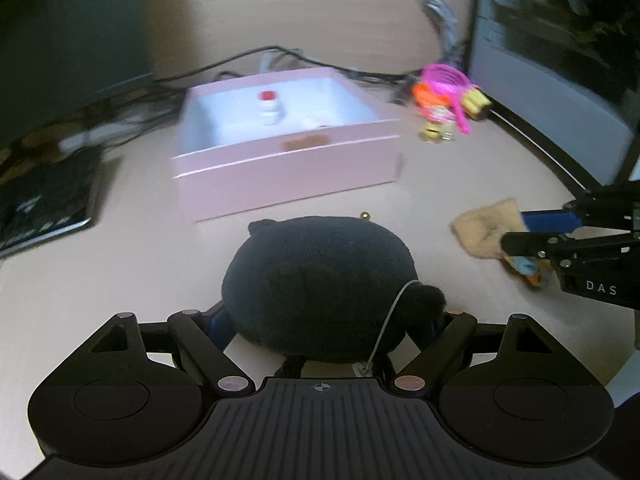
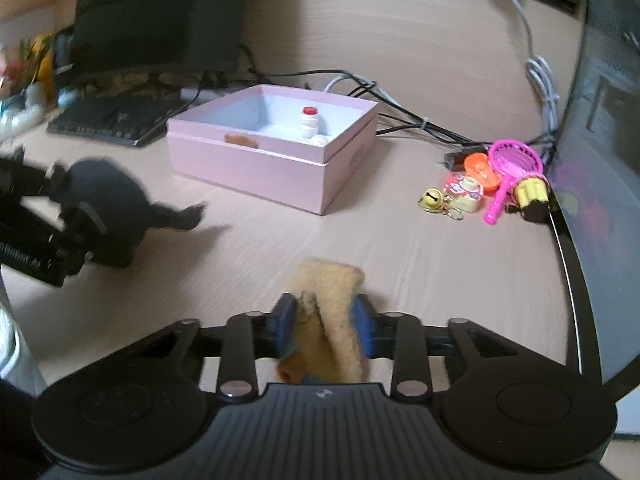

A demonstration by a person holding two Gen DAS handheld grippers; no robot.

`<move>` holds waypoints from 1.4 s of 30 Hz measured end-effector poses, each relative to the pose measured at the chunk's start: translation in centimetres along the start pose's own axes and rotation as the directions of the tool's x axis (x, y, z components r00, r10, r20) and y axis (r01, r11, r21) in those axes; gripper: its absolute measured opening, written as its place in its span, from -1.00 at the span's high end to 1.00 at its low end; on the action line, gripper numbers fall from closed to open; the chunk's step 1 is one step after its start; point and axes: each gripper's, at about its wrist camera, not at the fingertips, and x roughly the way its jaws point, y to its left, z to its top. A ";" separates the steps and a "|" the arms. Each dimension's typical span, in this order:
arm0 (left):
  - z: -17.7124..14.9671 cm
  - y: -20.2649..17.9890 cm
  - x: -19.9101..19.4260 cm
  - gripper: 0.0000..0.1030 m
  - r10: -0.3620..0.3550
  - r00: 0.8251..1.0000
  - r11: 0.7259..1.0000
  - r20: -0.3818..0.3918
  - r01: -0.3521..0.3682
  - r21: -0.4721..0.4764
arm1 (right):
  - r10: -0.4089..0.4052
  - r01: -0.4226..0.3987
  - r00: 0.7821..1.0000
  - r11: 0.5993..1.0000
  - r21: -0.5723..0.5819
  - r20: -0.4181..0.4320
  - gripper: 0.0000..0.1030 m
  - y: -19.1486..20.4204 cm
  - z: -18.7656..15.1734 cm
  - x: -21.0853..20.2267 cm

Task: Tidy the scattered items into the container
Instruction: 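Lift the glove with the right tool while the left lifts the plush cat, then carry glove and plush cat over the pink box and open both tools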

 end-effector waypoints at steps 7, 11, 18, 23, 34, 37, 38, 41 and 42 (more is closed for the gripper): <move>-1.6 0.3 0.9 -0.73 -0.003 0.998 0.999 -0.060 0.000 -0.044 | 0.019 -0.023 1.000 0.974 0.224 0.021 -0.10 -2.2 -0.8 0.0; -1.5 0.3 0.6 -0.76 -0.007 0.998 1.000 -0.057 0.006 -0.030 | 0.035 -0.068 0.992 0.955 0.289 0.119 -0.39 -3.5 -0.7 -2.3; -1.7 0.0 0.6 -0.83 -0.010 0.998 1.000 -0.069 0.009 -0.026 | -0.046 0.023 0.998 0.919 0.395 0.048 -0.10 -5.3 -1.6 0.0; -1.8 0.0 0.6 -0.85 -0.013 0.997 0.999 -0.076 0.011 -0.033 | 0.016 -0.025 0.999 0.943 0.332 0.028 -0.10 -3.3 -1.9 1.8; -1.2 -0.5 0.9 -0.75 -0.003 0.999 1.000 -0.052 0.003 -0.017 | 0.106 -0.108 0.994 0.993 0.054 0.040 0.66 1.4 0.7 -0.3; -0.9 -0.8 0.0 -0.74 -0.024 0.999 0.999 -0.026 0.025 0.028 | 0.140 -0.140 0.988 0.990 0.001 0.058 0.66 2.1 2.0 -1.2; -0.9 -1.0 -0.3 -0.73 -0.025 1.000 0.998 -0.016 0.026 0.050 | 0.150 -0.149 0.987 0.989 -0.015 0.064 0.66 2.3 2.5 -1.6; -0.4 -1.3 -1.5 -0.73 -0.045 0.999 0.995 0.013 0.043 0.091 | 0.175 -0.170 0.979 0.984 -0.058 0.100 0.66 2.7 4.2 -2.7; 0.1 -1.1 -2.0 -0.73 -0.058 0.998 0.994 0.028 0.055 0.091 | 0.181 -0.174 0.976 0.982 -0.068 0.120 0.66 2.7 5.0 -3.1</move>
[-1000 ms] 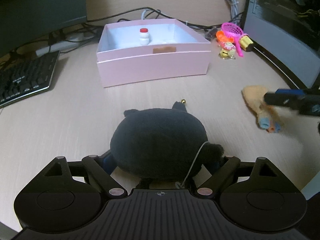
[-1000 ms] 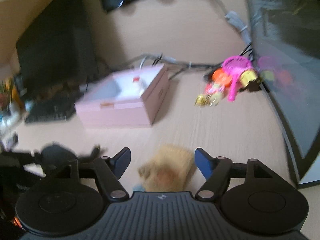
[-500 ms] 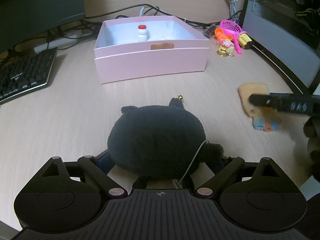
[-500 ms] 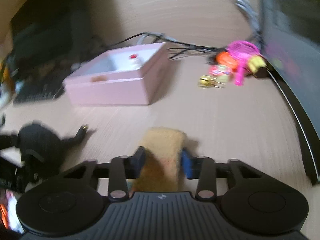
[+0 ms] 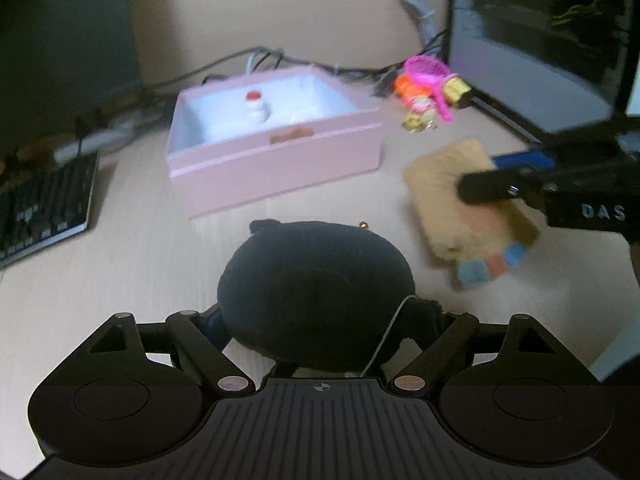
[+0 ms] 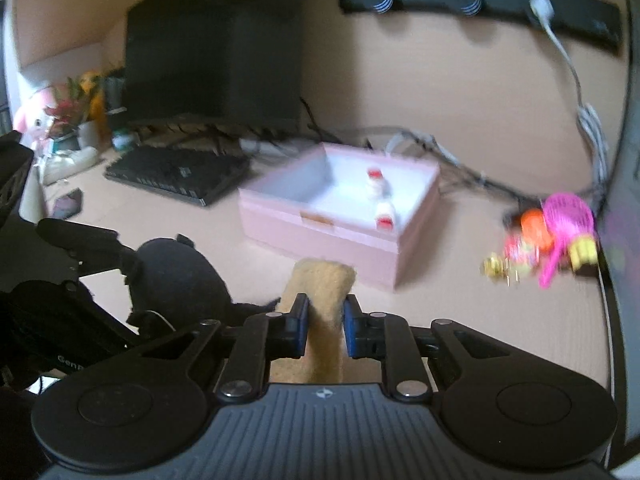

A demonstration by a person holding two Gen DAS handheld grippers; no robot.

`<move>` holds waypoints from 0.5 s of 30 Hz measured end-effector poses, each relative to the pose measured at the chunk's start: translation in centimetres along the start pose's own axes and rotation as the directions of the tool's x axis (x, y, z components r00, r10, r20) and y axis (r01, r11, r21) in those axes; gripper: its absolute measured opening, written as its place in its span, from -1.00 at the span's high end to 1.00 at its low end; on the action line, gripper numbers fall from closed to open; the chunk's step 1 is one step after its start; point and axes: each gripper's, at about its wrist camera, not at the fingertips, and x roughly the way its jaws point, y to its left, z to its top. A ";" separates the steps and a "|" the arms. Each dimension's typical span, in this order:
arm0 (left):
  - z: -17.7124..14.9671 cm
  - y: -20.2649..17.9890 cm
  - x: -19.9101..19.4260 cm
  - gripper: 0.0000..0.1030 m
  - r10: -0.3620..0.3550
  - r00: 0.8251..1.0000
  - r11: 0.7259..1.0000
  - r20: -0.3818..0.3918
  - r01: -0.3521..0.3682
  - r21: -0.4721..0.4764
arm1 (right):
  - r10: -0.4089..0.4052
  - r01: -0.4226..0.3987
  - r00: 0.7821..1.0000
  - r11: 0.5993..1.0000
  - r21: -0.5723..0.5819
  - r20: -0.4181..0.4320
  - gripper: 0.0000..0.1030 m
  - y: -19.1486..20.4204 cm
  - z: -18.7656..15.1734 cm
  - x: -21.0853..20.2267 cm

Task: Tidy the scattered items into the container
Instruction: 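Carry glove and plush cat over the pink box and open both tools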

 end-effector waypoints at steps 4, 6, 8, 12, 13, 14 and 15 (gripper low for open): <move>3.2 1.6 -1.7 -0.73 -0.004 0.996 1.000 0.092 0.007 -0.028 | 0.007 -0.006 0.996 1.000 -0.013 0.091 0.66 -0.3 3.4 -0.3; 5.5 2.8 -2.2 -0.73 -0.002 0.989 0.999 0.148 0.009 -0.051 | -0.006 0.008 0.990 1.000 -0.019 0.140 0.66 -0.8 5.3 0.4; 8.0 4.0 -2.2 -0.74 -0.002 0.979 0.998 0.203 0.015 -0.064 | -0.017 0.019 0.983 1.000 -0.011 0.183 0.66 -1.4 7.2 1.3; 12.3 6.0 -1.0 -0.74 0.008 0.962 0.998 0.274 0.011 -0.067 | -0.031 0.027 0.969 0.999 0.021 0.246 0.66 -3.0 10.4 4.2; 13.2 6.5 -0.4 -0.74 0.010 0.960 0.998 0.280 0.008 -0.065 | -0.034 0.026 0.966 0.999 0.034 0.256 0.66 -3.5 11.1 5.0; 14.1 7.1 0.2 -0.74 0.010 0.959 0.998 0.283 0.009 -0.064 | -0.034 0.022 0.965 0.999 0.050 0.261 0.66 -4.0 11.7 5.7; 14.9 7.5 0.9 -0.74 0.007 0.959 0.998 0.284 0.012 -0.063 | -0.033 0.015 0.964 0.998 0.068 0.262 0.66 -4.4 12.3 6.5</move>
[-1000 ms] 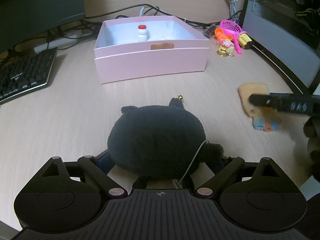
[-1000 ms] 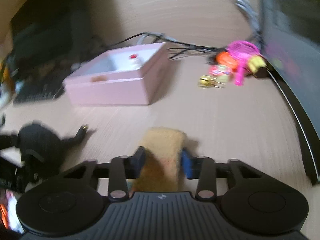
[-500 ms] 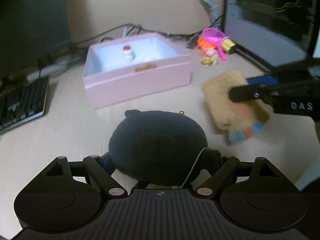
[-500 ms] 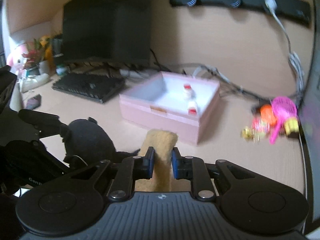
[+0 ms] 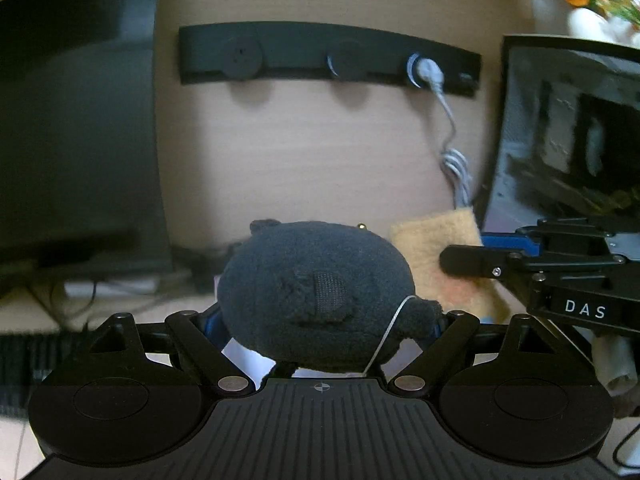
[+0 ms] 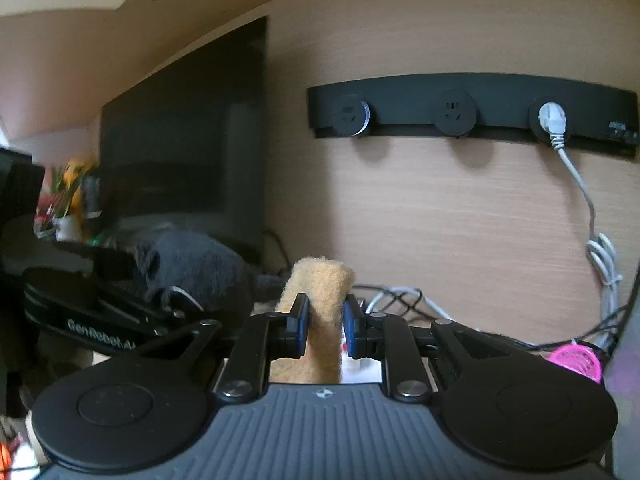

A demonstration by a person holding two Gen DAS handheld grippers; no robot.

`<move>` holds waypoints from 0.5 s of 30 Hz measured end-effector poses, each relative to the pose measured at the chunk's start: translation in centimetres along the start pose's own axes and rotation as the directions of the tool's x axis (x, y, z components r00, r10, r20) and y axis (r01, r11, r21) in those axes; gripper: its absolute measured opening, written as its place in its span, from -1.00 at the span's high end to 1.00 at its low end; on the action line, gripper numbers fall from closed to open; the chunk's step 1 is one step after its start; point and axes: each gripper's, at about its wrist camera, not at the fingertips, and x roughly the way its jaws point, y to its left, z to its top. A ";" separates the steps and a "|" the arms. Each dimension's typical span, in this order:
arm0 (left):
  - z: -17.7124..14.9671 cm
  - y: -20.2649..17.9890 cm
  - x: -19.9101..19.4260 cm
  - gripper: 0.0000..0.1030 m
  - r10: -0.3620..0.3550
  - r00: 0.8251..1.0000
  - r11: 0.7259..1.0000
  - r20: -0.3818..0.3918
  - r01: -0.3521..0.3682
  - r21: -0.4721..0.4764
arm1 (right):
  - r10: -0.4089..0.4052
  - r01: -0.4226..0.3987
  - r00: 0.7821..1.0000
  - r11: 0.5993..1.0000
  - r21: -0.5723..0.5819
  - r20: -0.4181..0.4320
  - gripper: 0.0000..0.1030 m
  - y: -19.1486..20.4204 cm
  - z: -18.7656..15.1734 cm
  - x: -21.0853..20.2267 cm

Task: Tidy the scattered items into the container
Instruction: 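Carry glove and plush cat over the pink box and open both tools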

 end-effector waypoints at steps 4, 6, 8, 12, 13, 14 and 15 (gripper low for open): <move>1.4 1.8 4.1 -0.75 -0.024 0.999 1.000 -0.025 0.024 -0.007 | 0.004 -0.001 1.000 0.996 0.095 -0.030 0.64 -1.7 0.8 3.8; 1.4 2.6 5.7 -0.78 -0.037 0.998 0.999 -0.044 0.036 -0.025 | 0.024 -0.014 0.998 0.987 0.157 -0.056 0.63 -2.6 0.9 5.3; 1.3 3.5 7.3 -0.79 -0.045 0.997 0.997 -0.066 0.041 -0.064 | 0.039 -0.025 0.996 0.981 0.191 -0.075 0.58 -3.2 0.7 6.1; 0.7 4.4 8.2 -0.85 -0.044 0.996 0.991 -0.072 0.034 -0.128 | -0.019 0.030 0.998 0.979 0.202 -0.055 0.16 -4.0 0.2 5.5; 0.6 4.4 8.1 -0.86 -0.039 0.997 0.991 -0.071 0.030 -0.128 | -0.044 0.052 0.998 0.978 0.203 -0.044 0.04 -4.3 -0.1 4.9; 0.3 4.2 7.8 -0.88 -0.032 0.997 0.992 -0.071 0.023 -0.122 | -0.079 0.084 0.996 0.977 0.196 -0.033 -0.03 -4.6 -0.4 4.2; 0.1 4.0 7.5 -0.90 -0.026 0.997 0.994 -0.071 0.018 -0.112 | -0.129 0.131 0.991 0.975 0.177 -0.022 -0.15 -4.7 -0.9 3.4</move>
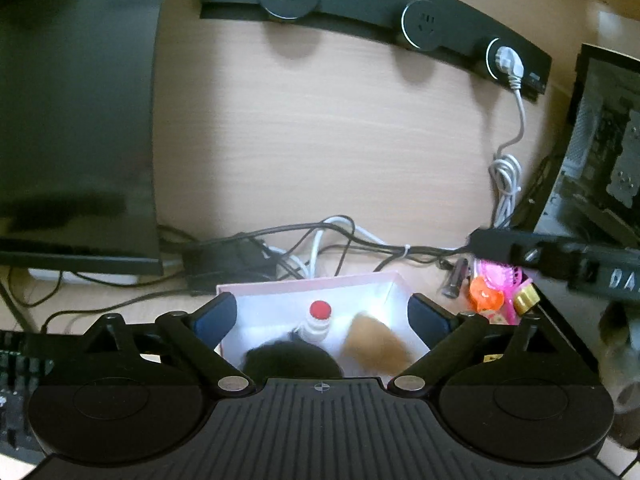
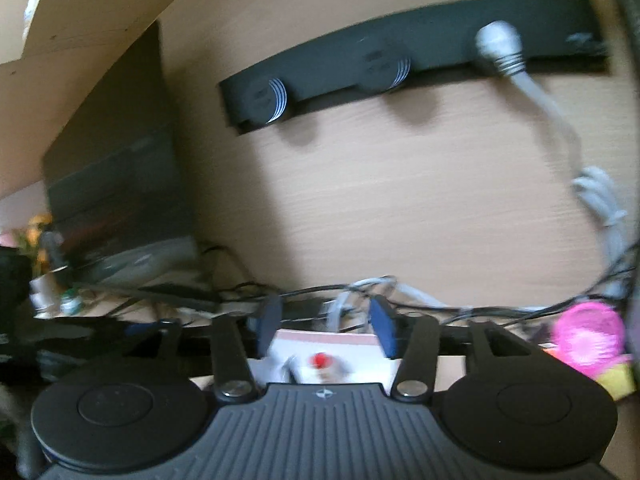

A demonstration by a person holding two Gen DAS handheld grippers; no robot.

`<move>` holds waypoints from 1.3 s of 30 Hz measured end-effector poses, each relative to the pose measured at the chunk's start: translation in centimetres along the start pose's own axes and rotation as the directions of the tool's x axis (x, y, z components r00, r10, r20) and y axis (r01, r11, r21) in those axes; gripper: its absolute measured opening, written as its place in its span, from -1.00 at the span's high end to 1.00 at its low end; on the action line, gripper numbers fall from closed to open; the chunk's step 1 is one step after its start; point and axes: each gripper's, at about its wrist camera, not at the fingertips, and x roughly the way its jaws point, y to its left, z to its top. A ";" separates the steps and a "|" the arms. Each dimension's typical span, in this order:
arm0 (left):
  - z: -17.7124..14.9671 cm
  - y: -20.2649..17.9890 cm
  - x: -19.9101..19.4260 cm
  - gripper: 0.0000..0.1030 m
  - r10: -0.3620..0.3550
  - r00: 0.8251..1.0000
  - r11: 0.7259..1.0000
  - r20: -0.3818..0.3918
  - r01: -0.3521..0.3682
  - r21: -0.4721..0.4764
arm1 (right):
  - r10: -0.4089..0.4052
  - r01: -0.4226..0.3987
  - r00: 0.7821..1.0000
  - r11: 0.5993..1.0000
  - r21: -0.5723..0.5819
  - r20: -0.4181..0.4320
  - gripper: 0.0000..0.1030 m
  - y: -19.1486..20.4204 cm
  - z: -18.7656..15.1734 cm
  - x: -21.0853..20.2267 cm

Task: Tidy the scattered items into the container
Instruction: 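Carry glove and plush cat over the pink box and open both tools, then grasp the orange plastic toy from the toy pile with the right tool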

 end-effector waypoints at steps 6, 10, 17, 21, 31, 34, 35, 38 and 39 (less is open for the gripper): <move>-3.1 -2.5 -2.0 -0.95 0.001 1.000 0.998 -0.028 0.001 0.060 | -0.253 0.252 0.968 0.960 -0.120 0.005 -0.31 -2.1 -3.8 -1.5; -5.5 -5.2 -2.5 -0.95 -0.051 0.994 0.995 -0.097 0.059 0.081 | -0.330 0.323 0.942 0.940 -0.112 -0.058 -0.32 -3.8 -6.0 -1.1; -9.0 -9.0 -2.2 -0.96 -0.124 0.969 0.979 -0.213 0.155 0.134 | -0.479 0.463 0.874 0.872 -0.156 -0.085 -0.32 -6.1 -7.8 1.5; -10.0 -9.3 -1.9 -0.97 -0.121 0.962 0.979 -0.245 0.156 0.131 | -0.529 0.512 0.840 0.847 -0.142 -0.125 -0.26 -7.3 -8.0 4.2; -10.6 -8.5 -1.2 -0.98 -0.118 0.953 0.985 -0.280 0.147 0.086 | -0.479 0.456 0.854 0.877 -0.149 -0.204 -0.20 -7.3 -10.5 5.7; -10.8 -8.7 -1.2 -0.98 -0.125 0.950 0.983 -0.287 0.158 0.094 | -0.492 0.466 0.846 0.870 -0.163 -0.208 -0.20 -7.6 -10.6 6.2; -10.8 -8.7 -1.2 -0.98 -0.126 0.949 0.983 -0.288 0.160 0.096 | -0.497 0.473 0.845 0.866 -0.160 -0.195 -0.20 -7.7 -10.4 6.1; -10.8 -8.6 -1.3 -0.98 -0.121 0.949 0.984 -0.291 0.154 0.094 | -0.511 0.489 0.847 0.857 -0.161 -0.147 -0.16 -7.7 -9.4 6.0; -10.9 -8.5 -1.3 -0.98 -0.119 0.949 0.984 -0.293 0.152 0.090 | -0.523 0.500 0.841 0.849 -0.170 -0.137 -0.09 -7.7 -9.1 6.3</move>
